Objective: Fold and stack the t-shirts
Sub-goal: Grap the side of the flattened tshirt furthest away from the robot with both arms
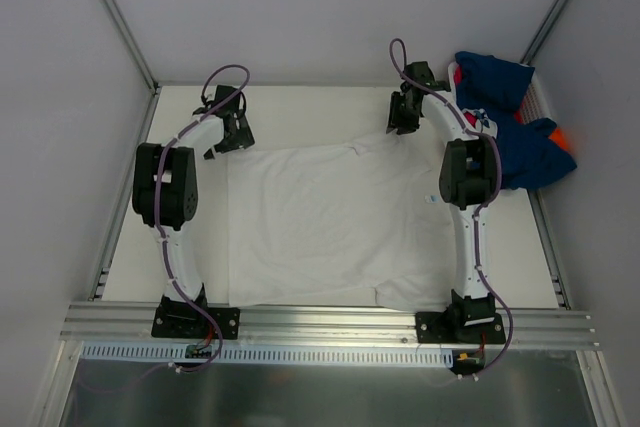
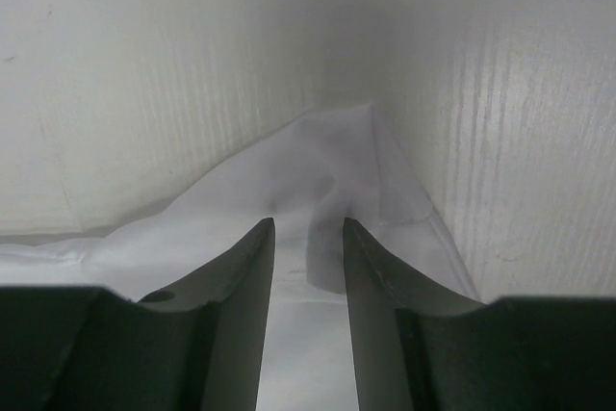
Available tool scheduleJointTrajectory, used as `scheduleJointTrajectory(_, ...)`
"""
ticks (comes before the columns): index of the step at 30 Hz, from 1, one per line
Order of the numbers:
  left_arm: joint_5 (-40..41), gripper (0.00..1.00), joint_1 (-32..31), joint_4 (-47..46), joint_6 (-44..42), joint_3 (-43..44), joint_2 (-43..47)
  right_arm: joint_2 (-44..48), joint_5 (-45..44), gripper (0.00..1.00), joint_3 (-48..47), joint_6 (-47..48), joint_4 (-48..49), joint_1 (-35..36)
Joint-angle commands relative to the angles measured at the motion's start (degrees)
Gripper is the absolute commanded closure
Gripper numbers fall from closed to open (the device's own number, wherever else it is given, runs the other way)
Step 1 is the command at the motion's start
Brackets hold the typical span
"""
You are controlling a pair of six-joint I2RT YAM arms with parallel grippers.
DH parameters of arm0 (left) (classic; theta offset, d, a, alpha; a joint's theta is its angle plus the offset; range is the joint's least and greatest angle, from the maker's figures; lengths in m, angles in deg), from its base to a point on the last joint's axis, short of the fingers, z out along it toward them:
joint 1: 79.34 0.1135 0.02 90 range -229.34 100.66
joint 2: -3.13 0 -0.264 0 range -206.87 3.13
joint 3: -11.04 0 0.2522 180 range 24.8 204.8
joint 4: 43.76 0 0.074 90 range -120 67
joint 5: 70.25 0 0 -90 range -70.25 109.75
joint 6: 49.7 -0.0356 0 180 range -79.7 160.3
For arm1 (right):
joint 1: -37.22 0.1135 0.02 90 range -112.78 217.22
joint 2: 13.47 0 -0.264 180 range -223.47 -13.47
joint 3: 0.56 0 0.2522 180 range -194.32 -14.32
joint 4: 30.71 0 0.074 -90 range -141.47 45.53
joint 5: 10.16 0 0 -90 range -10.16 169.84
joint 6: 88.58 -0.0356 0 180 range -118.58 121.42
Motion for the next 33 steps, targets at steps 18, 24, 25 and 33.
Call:
scheduleJointTrajectory(18, -6.9, 0.36, 0.5, 7.9, 1.0, 8.2, -7.4, 0.1, 1.0, 0.72, 1.5, -1.9, 0.2, 0.2)
scheduleJointTrajectory(24, -6.5, 0.45, 0.5, 8.5, 1.3, 6.5, -5.4, 0.1, 1.4, 0.72, 2.0, -2.4, 0.2, 0.5)
scheduleJointTrajectory(25, -6.5, 0.45, 0.6, 8.7, 1.4, 6.2, -4.8, 0.2, 1.4, 0.72, 2.3, -2.4, 0.3, 0.7)
scheduleJointTrajectory(33, -6.2, 0.53, 0.5, 9.4, 1.9, 3.7, -2.1, 0.9, 1.3, 0.83, 3.7, -2.4, 0.7, 0.9)
